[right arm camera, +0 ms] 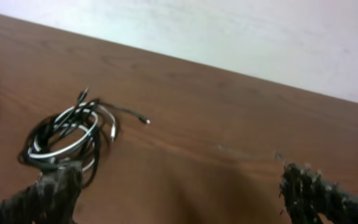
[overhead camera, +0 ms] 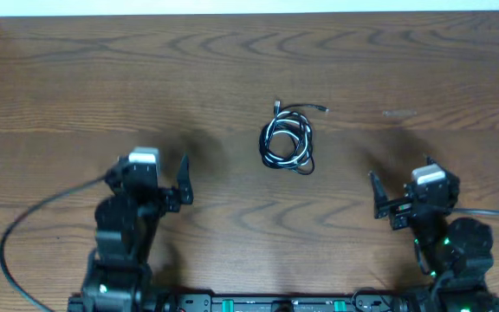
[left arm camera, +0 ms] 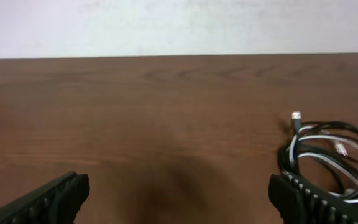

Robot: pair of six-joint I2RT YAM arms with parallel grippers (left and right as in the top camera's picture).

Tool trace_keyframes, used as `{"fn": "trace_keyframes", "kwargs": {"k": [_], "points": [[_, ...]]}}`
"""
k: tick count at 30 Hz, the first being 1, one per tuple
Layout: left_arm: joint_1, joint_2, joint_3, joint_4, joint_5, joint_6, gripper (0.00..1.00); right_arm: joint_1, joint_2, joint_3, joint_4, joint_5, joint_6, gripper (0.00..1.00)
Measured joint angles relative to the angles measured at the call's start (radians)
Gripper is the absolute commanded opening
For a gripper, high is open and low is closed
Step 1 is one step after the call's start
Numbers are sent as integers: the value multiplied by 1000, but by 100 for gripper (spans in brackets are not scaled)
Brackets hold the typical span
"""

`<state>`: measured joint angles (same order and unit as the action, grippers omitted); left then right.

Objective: Untangle cables
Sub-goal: 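Raise both arms and move grippers toward the black-white cable bundle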

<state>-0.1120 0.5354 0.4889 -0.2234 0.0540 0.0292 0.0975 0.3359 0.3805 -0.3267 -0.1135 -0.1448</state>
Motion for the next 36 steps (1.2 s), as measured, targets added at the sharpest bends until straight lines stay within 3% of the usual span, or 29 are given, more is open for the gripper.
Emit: {"fn": "trace_keyframes", "kwargs": {"k": [18, 25, 29, 36], "points": [[0, 676, 815, -766, 126, -3, 97, 0, 655, 688, -557, -164, -3, 99], [0, 801, 855, -771, 138, -3, 97, 0, 788, 765, -539, -206, 2, 99], [0, 810, 855, -776, 222, -3, 97, 0, 824, 765, -537, -274, 34, 99], [0, 812, 855, -632, 333, -36, 96, 0, 848, 765, -449, -310, 54, 99]]}}
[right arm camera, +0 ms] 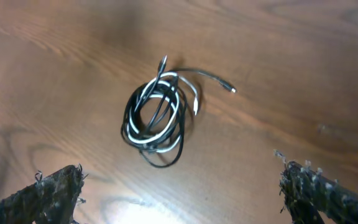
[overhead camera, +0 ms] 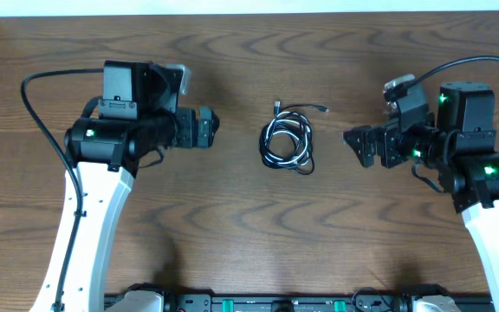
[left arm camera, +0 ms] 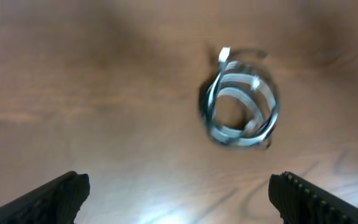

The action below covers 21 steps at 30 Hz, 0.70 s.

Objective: Untangle cables
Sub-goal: 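Raise both arms and move grippers toward the black-white cable bundle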

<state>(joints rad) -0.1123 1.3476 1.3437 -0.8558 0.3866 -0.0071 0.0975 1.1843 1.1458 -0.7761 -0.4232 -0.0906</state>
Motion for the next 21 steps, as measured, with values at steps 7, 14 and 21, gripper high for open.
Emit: {"fn": "trace_keyframes", "kwargs": {"k": [7, 14, 21], "points": [[-23, 103, 0, 143, 31, -92, 92, 0, 65, 0, 89, 39, 54, 99], [-105, 254, 0, 262, 34, -172, 87, 0, 97, 0, 111, 54, 91, 99], [-163, 328, 0, 327, 29, -233, 87, 0, 146, 0, 91, 55, 164, 98]]}}
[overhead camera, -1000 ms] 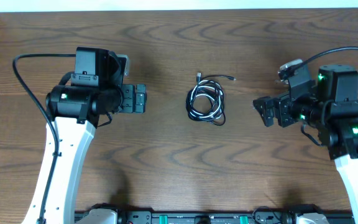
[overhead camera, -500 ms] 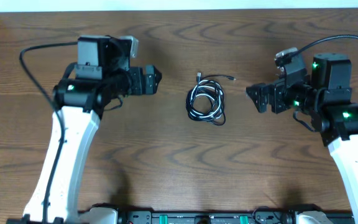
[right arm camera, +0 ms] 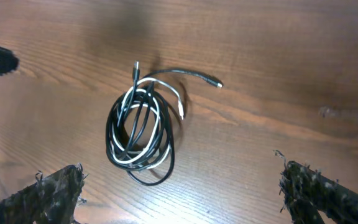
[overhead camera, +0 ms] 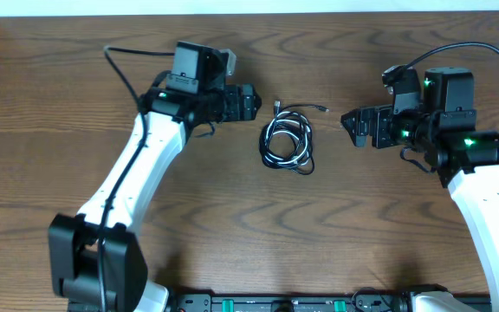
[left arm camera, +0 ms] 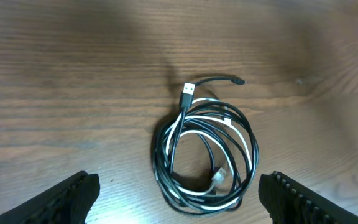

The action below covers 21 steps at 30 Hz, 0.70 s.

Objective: Untangle cables
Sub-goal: 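Raise both arms and move grippers toward the black-white cable bundle, then grasp the cable bundle with the left gripper, right gripper approaching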

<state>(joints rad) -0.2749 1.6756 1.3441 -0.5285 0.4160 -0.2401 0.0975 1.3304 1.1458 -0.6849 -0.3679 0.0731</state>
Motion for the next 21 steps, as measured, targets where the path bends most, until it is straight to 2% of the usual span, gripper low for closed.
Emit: {"fn": "trace_keyframes", "kwargs": {"k": [8, 17, 21], "points": [[-73, 105, 0, 58, -3, -53, 79, 0, 6, 0, -3, 0, 26, 99], [-93, 190, 0, -14, -79, -101, 73, 0, 6, 0, -7, 0, 26, 99], [-94, 227, 0, -22, -89, -110, 65, 0, 6, 0, -12, 0, 26, 99]]}}
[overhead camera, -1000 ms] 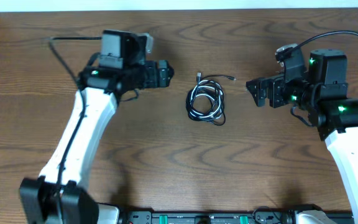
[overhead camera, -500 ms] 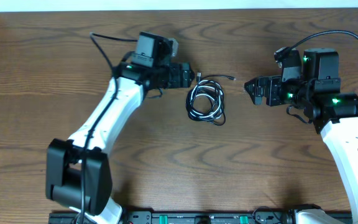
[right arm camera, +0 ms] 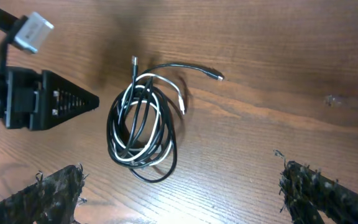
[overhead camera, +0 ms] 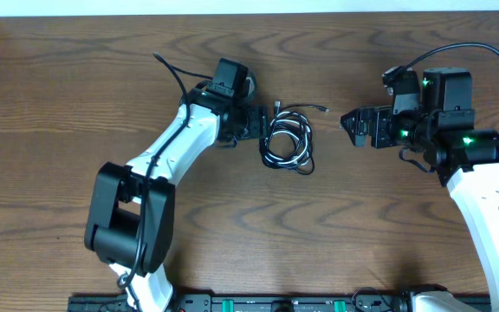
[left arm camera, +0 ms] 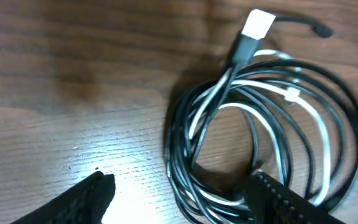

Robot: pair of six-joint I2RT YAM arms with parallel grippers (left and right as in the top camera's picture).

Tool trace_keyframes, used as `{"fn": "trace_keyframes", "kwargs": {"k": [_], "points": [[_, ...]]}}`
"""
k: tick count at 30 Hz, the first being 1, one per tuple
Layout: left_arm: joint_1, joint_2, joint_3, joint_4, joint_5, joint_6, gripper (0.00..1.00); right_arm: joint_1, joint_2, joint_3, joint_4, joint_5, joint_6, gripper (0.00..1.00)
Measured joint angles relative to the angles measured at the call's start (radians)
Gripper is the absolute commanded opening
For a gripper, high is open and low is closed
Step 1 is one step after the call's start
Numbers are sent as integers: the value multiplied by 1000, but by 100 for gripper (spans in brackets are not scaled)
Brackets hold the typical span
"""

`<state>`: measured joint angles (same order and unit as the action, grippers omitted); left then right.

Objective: Untangle cables
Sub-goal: 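Grasp the cable bundle with the left gripper, right gripper approaching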

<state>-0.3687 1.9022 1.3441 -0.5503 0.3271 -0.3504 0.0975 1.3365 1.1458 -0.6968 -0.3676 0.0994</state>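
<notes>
A coil of tangled black and white cables (overhead camera: 288, 141) lies on the wooden table (overhead camera: 249, 225), one USB plug (left arm camera: 257, 23) sticking out at its far side and a thin black end (overhead camera: 321, 109) trailing right. My left gripper (overhead camera: 255, 123) is open and low at the coil's left edge; its fingers (left arm camera: 86, 199) straddle the near-left strands of the bundle (left arm camera: 260, 124). My right gripper (overhead camera: 353, 127) hovers open to the right of the coil, well above it, with the cables (right arm camera: 143, 121) ahead of its fingertips (right arm camera: 48, 193).
The left arm (overhead camera: 167, 165) stretches diagonally from the near left toward the coil. The right arm (overhead camera: 483, 191) stands along the right side. A pale wall edge (overhead camera: 249, 7) runs behind the table's far edge.
My left gripper has dropped and closed in on the coil's left edge, which now fills its view. The right gripper has barely shifted. The cables lie as before.
Both arms were folded low at the near edge, grippers open. Then they were raised and reached out on either side of the coil. The left gripper then stood over the coil's left and is now down at its strands.
</notes>
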Motion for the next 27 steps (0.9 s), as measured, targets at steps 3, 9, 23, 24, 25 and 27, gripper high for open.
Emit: {"fn": "trace_keyframes", "kwargs": {"k": [3, 9, 23, 24, 25, 27], "points": [[-3, 35, 0, -4, -1, -9, 61, 0, 0, 0, -5, 0, 0, 99], [-27, 71, 0, -2, -4, -13, 59, 0, 0, 0, -13, 0, 0, 99], [-44, 114, 0, 21, -4, -13, 52, 0, 0, 0, -24, 0, 0, 99], [-44, 114, 0, 26, -4, -13, 53, 0, 0, 0, -24, 0, 0, 99], [-44, 114, 0, 28, -5, -13, 52, 0, 1, 0, -24, 0, 0, 99], [-44, 116, 0, 29, -11, -13, 48, 0, 6, 0, -24, 0, 0, 99]]}}
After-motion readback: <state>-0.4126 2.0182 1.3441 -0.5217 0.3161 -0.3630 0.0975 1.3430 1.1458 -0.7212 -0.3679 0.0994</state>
